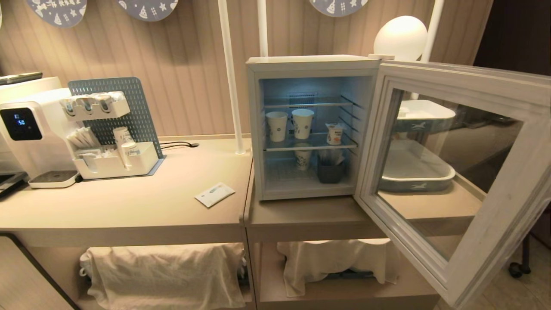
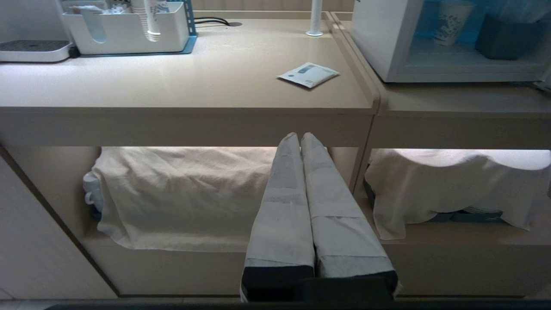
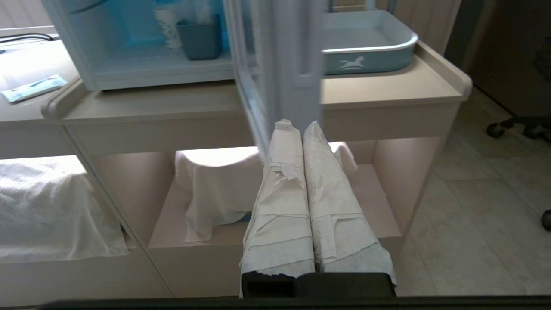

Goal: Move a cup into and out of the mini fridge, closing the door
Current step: Close the freezer door

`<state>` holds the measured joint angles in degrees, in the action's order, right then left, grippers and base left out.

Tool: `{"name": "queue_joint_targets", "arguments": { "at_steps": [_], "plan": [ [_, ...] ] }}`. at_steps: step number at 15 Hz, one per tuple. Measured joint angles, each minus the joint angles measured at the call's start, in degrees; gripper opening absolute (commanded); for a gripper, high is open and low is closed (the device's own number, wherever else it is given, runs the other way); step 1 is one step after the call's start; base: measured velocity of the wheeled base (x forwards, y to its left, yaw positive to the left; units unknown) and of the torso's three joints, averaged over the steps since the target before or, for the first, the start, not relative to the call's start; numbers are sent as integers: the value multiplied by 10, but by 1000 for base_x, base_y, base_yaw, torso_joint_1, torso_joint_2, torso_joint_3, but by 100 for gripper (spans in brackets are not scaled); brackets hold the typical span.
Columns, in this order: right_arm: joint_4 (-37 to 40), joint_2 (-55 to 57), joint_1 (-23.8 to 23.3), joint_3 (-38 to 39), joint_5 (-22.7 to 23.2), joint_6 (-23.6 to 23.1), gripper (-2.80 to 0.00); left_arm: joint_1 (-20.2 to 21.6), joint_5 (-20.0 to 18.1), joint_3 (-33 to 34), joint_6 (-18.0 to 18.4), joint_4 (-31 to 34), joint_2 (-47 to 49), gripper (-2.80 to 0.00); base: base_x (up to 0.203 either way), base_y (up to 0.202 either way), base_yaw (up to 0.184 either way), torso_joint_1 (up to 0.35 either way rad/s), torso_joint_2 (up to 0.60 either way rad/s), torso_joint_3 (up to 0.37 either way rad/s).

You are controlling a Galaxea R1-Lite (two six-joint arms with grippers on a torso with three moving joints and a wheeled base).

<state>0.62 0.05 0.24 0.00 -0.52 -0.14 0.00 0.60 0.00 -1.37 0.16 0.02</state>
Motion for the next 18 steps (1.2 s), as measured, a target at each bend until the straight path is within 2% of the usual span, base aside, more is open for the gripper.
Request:
{"name": "queue_joint_targets", "arguments": {
  "at_steps": [7,10,13,15,18],
  "plan": [
    [0,0,0,0,0,0,-280,0,0,0,0,0,0,-280,0,-174,0,1,1,2],
    [8,0,0,0,-1,0,-280,0,0,0,0,0,0,-280,0,0,0,0,0,0],
    [60,10,0,-23,-1,8,-280,0,0,0,-1,0,0,-280,0,0,0,0,0,0],
    [60,60,3,-69,0,61,-280,0,0,0,-1,0,0,-280,0,0,0,0,0,0],
    [17,211,18,-147,4,159,-280,0,0,0,-1,0,0,-280,0,0,0,0,0,0]
  ]
}}
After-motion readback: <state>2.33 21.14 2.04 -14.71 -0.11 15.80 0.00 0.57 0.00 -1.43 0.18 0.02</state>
